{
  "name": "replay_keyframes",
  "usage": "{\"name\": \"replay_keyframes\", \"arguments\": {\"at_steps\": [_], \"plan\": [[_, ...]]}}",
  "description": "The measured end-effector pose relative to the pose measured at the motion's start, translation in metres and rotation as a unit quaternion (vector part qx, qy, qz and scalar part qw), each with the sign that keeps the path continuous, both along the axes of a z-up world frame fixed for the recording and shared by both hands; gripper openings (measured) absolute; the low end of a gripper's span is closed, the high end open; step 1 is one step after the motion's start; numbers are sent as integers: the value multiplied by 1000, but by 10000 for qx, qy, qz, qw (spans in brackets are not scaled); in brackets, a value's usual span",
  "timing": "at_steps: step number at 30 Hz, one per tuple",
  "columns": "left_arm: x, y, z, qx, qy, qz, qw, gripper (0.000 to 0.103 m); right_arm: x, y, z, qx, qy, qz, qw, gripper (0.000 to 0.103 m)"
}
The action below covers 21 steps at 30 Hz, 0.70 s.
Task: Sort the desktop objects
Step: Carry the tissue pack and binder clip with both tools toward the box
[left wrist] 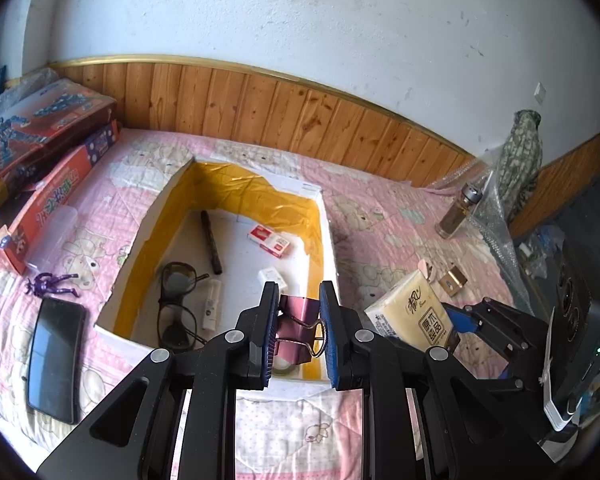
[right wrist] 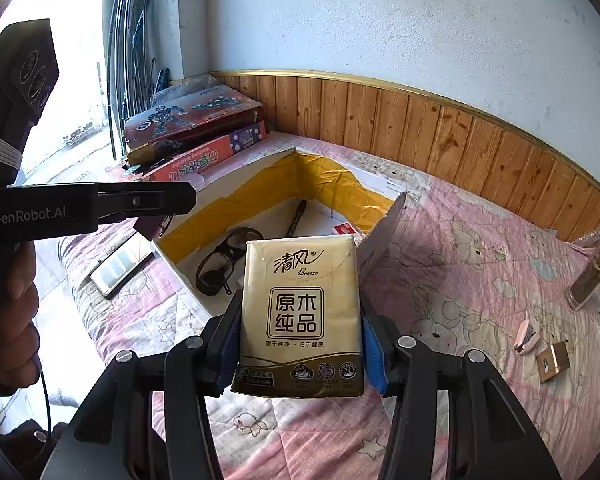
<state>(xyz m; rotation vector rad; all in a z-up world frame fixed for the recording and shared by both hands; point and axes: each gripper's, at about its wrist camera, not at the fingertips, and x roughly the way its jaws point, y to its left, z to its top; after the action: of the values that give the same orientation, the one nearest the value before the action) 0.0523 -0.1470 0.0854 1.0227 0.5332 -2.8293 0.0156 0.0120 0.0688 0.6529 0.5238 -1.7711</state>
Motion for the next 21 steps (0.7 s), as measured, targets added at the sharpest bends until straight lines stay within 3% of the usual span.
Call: {"name": "replay_keyframes", "arguments": {"at_steps": [8,21], "plan": [[-21,-22,5,-80,-101,135,9998,20,-4,-28,2,49,7,202,9998,52],[-65,-43,-39,648,-938,153,9934,20,-35,-75,3,267,25,384,9989,52]]}}
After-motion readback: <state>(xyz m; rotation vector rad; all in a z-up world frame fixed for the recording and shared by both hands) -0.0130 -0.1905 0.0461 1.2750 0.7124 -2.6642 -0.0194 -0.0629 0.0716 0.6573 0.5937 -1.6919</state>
